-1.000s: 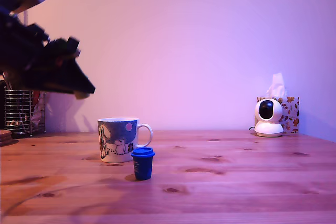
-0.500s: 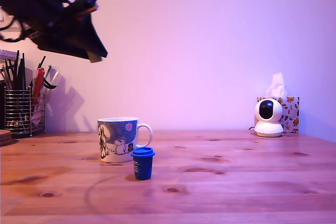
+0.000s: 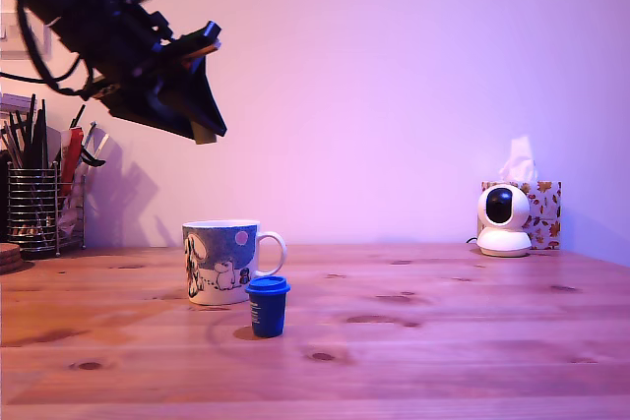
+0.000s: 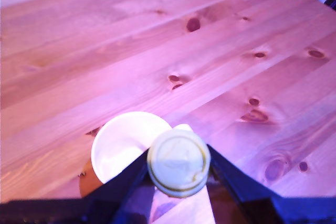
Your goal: Pick up the coffee capsules on the table and drop them inside the coffee cup
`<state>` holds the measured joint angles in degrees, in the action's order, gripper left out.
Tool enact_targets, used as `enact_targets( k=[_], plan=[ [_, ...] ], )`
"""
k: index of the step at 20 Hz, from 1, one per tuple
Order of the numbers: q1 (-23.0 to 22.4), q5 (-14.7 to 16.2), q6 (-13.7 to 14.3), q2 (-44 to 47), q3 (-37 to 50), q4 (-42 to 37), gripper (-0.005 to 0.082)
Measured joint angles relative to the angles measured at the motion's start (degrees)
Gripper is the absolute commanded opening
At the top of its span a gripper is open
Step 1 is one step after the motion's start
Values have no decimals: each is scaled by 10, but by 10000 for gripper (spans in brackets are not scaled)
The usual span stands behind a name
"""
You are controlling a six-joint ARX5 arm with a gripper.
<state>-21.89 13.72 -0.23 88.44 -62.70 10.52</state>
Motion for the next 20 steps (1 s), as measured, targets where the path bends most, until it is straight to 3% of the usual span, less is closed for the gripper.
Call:
enact_targets(
  k=[12, 20],
  plan=[
    [24, 21, 4, 119, -129, 65, 195],
    [24, 23, 19, 183, -221, 156, 195]
  ],
)
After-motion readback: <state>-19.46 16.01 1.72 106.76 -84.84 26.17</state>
